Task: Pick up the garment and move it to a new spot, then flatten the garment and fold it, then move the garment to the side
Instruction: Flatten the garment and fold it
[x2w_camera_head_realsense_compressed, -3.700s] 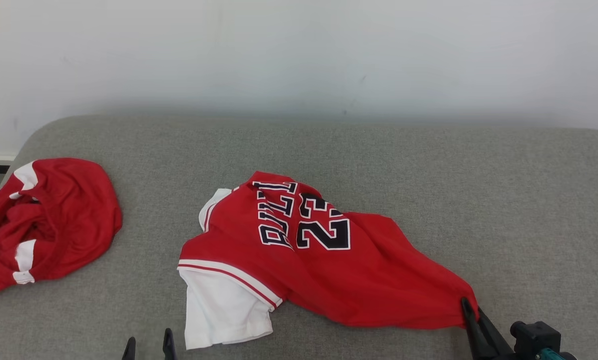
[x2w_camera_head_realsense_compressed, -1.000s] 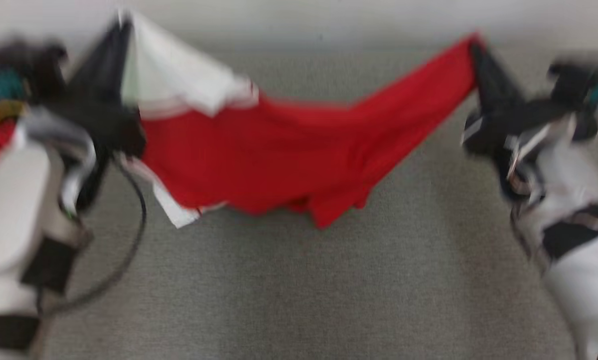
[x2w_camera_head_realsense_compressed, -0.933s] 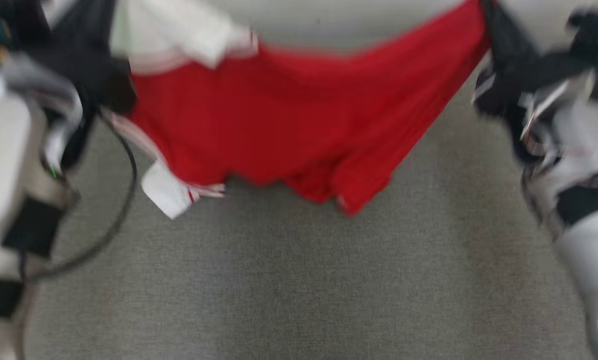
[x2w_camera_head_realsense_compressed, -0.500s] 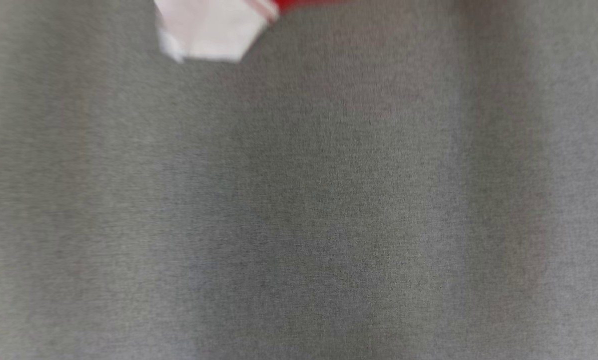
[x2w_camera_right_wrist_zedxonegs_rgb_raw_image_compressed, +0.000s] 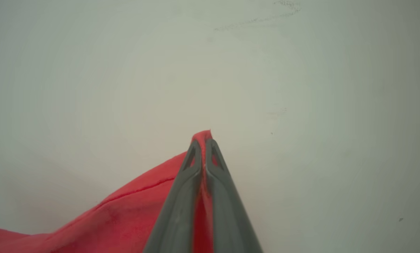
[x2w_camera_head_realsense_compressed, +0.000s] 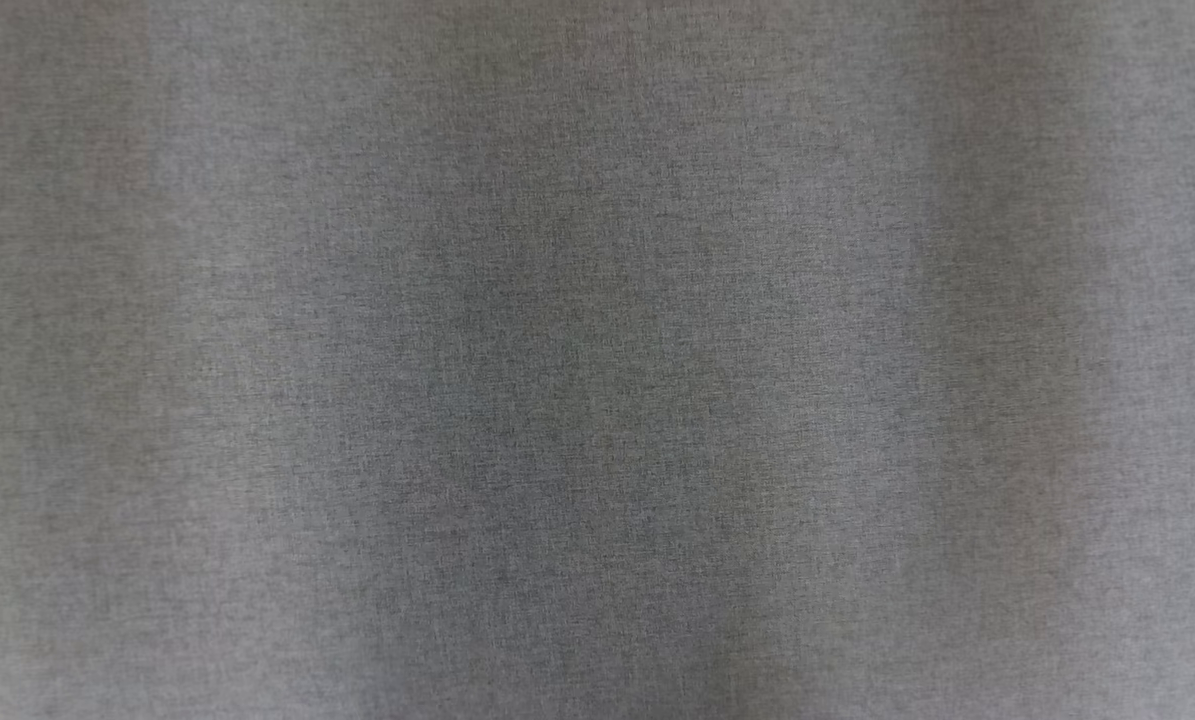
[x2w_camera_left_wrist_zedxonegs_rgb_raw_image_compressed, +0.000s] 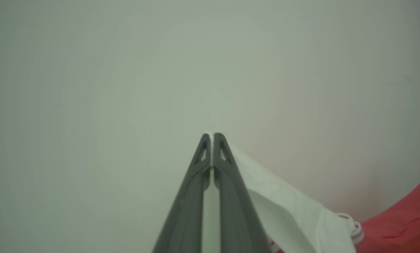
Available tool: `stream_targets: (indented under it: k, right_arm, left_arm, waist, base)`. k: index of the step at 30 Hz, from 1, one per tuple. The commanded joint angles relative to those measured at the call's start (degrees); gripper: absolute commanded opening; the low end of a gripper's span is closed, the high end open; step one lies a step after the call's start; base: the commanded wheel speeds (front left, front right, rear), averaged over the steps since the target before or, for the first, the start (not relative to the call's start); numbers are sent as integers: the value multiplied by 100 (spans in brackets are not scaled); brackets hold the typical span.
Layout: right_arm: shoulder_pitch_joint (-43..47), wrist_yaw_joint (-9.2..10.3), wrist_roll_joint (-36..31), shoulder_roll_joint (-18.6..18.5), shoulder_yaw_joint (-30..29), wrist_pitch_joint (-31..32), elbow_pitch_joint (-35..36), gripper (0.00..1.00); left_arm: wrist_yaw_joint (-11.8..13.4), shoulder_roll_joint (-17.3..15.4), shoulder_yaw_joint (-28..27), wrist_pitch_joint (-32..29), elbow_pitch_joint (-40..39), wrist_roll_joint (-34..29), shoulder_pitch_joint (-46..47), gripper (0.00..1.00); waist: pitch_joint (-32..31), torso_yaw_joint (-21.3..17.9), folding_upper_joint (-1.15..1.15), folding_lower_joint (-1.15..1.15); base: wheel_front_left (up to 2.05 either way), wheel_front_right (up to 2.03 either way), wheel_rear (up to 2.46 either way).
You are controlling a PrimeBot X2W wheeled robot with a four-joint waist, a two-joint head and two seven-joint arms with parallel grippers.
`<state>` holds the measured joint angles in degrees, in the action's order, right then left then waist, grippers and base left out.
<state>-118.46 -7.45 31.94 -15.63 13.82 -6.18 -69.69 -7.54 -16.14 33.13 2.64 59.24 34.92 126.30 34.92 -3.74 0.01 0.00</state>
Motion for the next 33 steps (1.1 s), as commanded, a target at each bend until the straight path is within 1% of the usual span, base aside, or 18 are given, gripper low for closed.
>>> stream_targets:
  k: [1, 5, 9, 12, 16, 20, 23, 25, 28, 30, 32, 33]
  right_arm:
    - [-71, -9, -20, 30, -10, -61, -44, 0]
    - [-86, -9, -160, 88, 104, -131, -168, 0]
    - [301, -9, -176, 177, 297, -248, -176, 0]
    - [692, -9, -61, 124, 460, -340, -57, 0]
    - [1536, -9, 282, 70, 705, -412, 245, 0]
    - [2542, -9, 675, -59, 1051, -492, 765, 0]
    - [3392, -9, 1042, -208, 1385, -556, 1310, 0]
    - [3993, -9, 1317, -361, 1572, -613, 1703, 0]
    - [4940, -9, 1697, -587, 1788, -691, 2283, 0]
    - [5572, -9, 1890, -758, 1901, -741, 2662, 0]
    - [6235, -9, 2069, -876, 2043, -766, 3034, 0]
    - [6562, -9, 2108, -951, 2102, -787, 3172, 0]
  left_arm:
    - [16, 48, 27, 61, 75, 43, 67, 0]
    - [16, 138, 246, 193, 255, 101, -3, 0]
    - [15, 122, 363, 391, 329, 355, -398, 0]
    - [15, 97, 574, 532, 177, 575, -868, 0]
    - [15, 1, 663, 799, -176, 1064, -1790, 0]
    - [15, -206, 612, 1004, -705, 1604, -2868, 0]
    - [15, -440, 574, 1133, -1218, 1863, -3798, 0]
    - [54, -607, 382, 1193, -1583, 2055, -4476, 0]
    - [325, -855, 39, 1242, -2364, 2221, -5557, 0]
    - [624, -1034, -315, 1251, -3118, 2245, -6337, 0]
    - [886, -1166, -538, 1248, -3914, 2102, -7280, 0]
    - [1024, -1166, -744, 1249, -4265, 2128, -7759, 0]
  waist:
    - [13, 2, -1, 0]
    - [26, 24, -1, 0]
    - [-150, 6, -1, 0]
    - [-390, 26, -1, 0]
    - [-792, 53, -1, 0]
    - [-1243, 25, -1, 0]
    - [-1568, 10, -1, 0]
    - [-1780, 16, -1, 0]
    - [-2050, -3, -1, 0]
    - [-2177, -23, -1, 0]
    - [-2280, -31, -1, 0]
    - [-2343, -23, -1, 0]
  base:
    - [0, 0, 0]
    - [0, 0, 0]
    - [0, 0, 0]
    - [0, 0, 0]
    - [0, 0, 0]
    - [0, 0, 0]
    - [0, 0, 0]
    - [0, 0, 0]
    - [0, 0, 0]
    - [0, 0, 0]
    - [0, 0, 0]
    - [0, 0, 0]
